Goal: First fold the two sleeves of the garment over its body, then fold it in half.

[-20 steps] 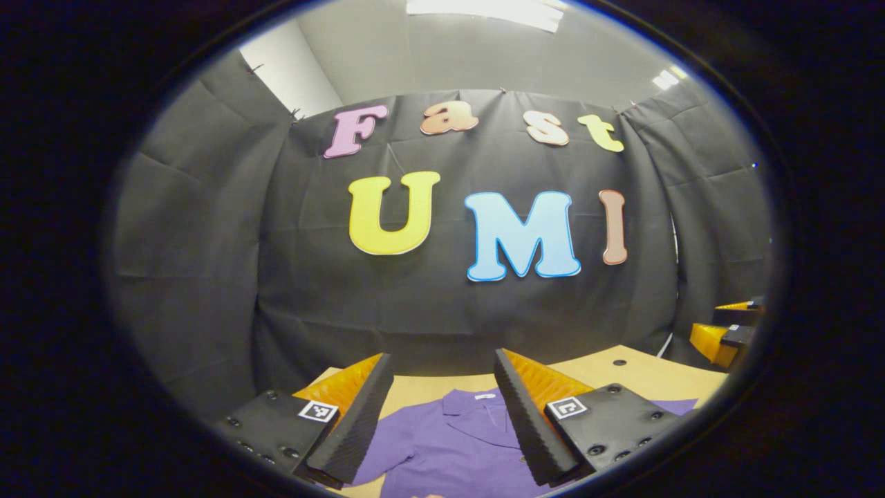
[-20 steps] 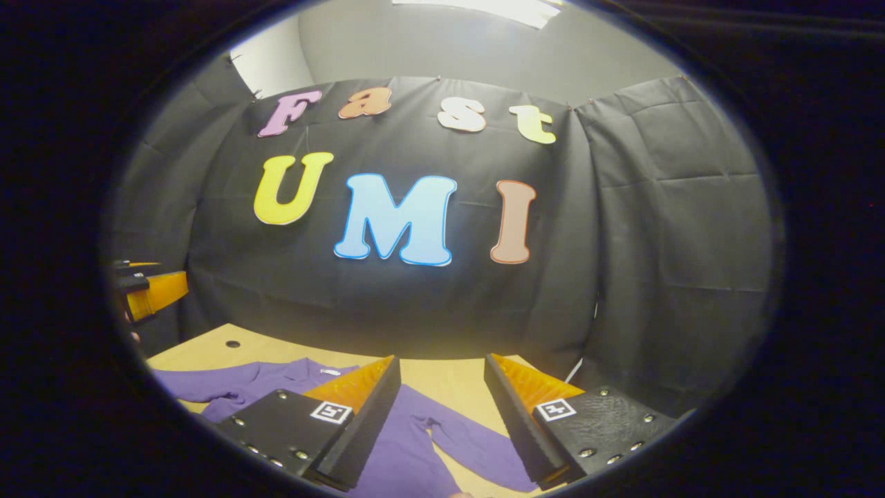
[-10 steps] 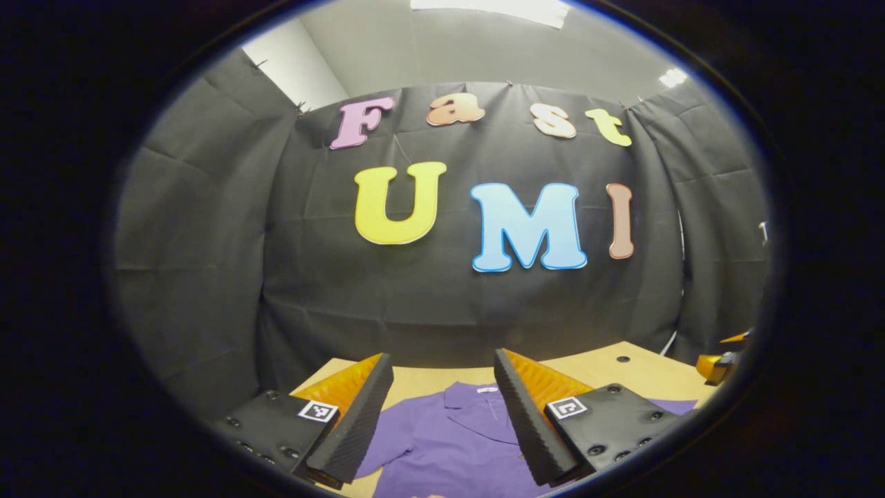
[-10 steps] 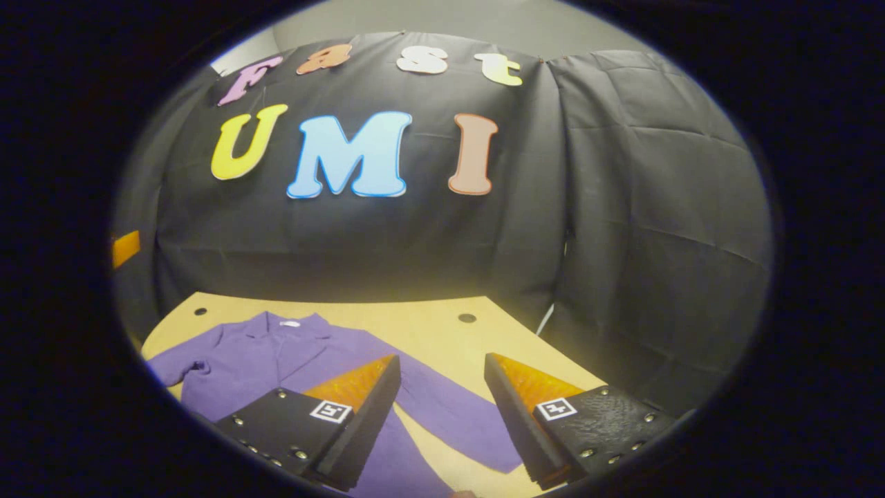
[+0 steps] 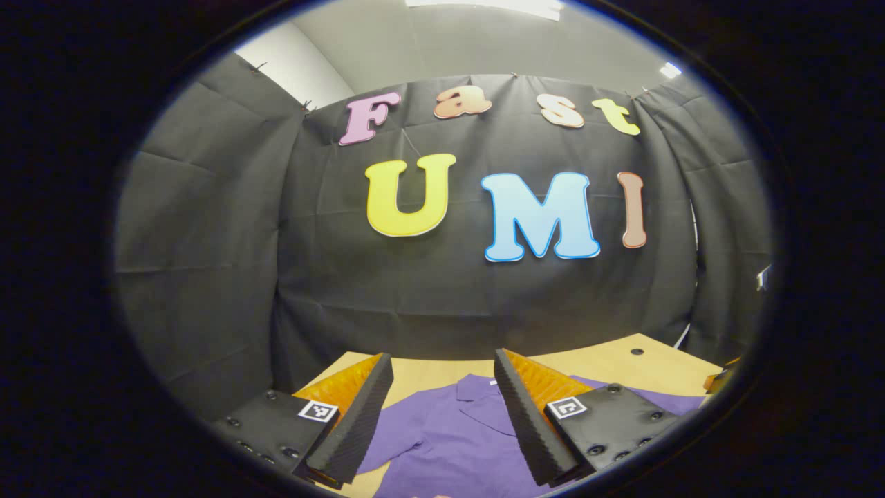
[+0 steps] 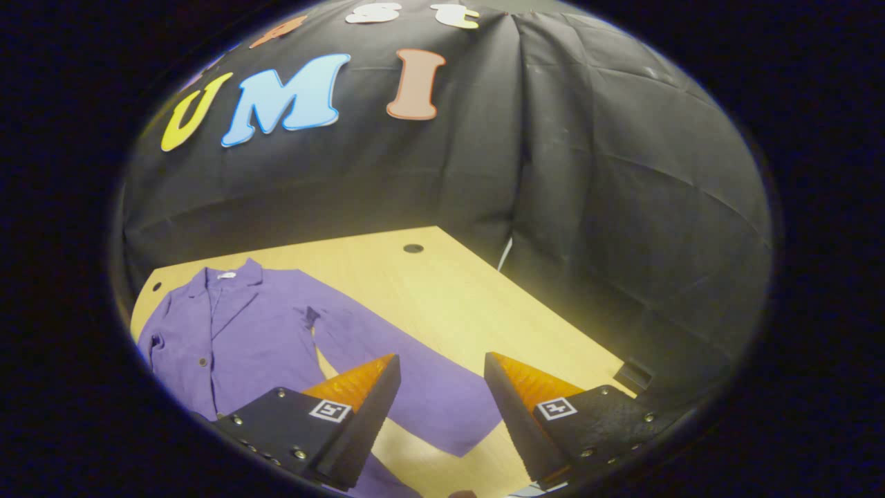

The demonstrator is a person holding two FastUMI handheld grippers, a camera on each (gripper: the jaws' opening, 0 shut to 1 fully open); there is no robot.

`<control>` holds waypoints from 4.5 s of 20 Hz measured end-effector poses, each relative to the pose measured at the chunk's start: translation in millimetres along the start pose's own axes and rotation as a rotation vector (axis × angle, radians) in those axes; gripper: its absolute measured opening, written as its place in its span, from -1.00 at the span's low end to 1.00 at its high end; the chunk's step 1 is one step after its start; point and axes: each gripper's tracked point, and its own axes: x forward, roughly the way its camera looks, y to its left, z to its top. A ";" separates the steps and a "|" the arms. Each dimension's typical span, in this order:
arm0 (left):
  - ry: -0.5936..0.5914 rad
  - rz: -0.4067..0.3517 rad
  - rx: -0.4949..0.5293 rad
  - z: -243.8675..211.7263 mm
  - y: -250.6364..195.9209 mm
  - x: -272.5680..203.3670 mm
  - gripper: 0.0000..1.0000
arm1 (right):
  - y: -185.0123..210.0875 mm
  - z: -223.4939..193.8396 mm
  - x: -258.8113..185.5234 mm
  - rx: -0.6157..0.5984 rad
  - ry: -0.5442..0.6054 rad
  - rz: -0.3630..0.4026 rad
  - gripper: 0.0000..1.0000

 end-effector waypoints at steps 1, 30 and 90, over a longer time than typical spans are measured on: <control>0.003 0.004 0.001 0.3 -0.1 -0.6 0.88 | -5.7 -9.5 5.0 0.011 0.023 -0.010 0.65; 0.019 0.007 0.015 -19.2 1.3 -14.2 0.89 | -8.3 -99.1 66.0 0.169 0.303 -0.040 -0.40; 0.153 0.437 -0.057 -109.1 195.4 -134.0 0.89 | 506.6 13.7 -4.8 -0.598 0.036 0.822 -0.90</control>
